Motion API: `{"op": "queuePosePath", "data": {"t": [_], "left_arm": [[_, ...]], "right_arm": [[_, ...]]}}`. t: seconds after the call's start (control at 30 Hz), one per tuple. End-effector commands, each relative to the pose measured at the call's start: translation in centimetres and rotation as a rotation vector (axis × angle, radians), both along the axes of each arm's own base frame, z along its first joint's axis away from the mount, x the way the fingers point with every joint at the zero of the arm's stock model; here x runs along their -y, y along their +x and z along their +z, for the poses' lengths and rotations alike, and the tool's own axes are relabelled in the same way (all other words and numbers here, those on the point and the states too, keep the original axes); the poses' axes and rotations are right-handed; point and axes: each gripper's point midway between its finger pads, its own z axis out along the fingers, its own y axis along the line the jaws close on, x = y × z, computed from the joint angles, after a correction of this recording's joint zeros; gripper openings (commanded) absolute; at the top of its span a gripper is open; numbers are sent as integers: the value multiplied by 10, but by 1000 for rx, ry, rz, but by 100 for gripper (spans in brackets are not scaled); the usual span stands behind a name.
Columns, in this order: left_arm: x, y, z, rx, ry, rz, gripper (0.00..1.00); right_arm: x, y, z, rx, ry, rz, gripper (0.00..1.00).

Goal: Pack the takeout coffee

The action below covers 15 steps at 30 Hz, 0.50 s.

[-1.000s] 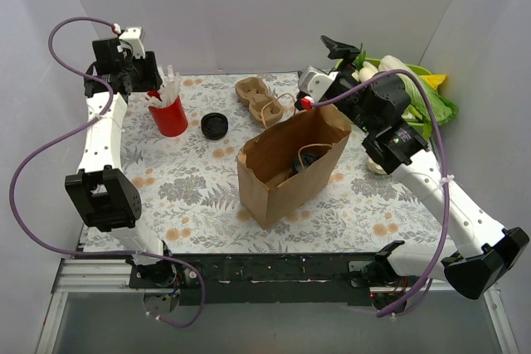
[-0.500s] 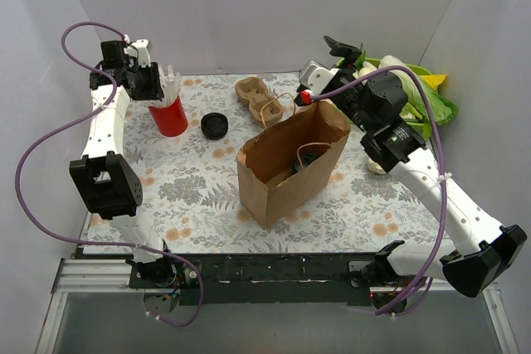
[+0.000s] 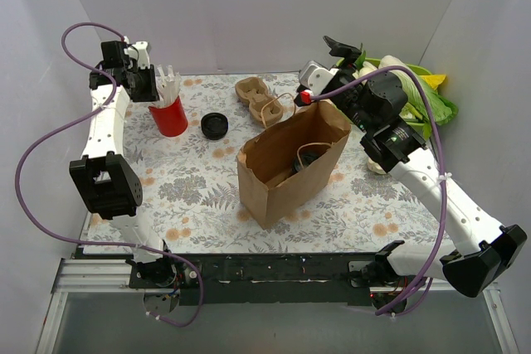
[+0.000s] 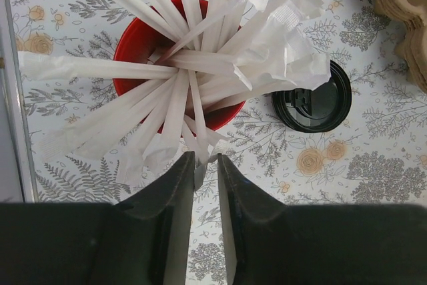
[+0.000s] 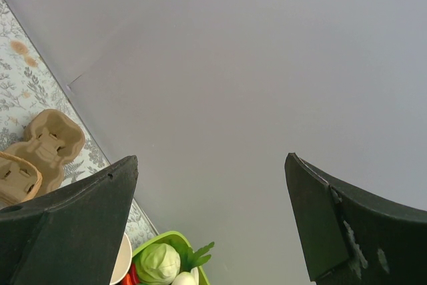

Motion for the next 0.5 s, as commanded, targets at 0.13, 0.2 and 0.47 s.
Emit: {"op": "queuePosePath", "data": {"t": [0.13, 0.2, 0.47], "left_arm": [[-4, -10, 30, 51, 15, 19, 5], [-4, -11, 38, 69, 20, 19, 2], [-7, -14, 92, 187, 60, 22, 0]], "right_arm": [[5, -1, 18, 38, 46, -18, 98], [6, -1, 17, 38, 46, -18, 98], [6, -2, 18, 35, 51, -17, 98]]}}
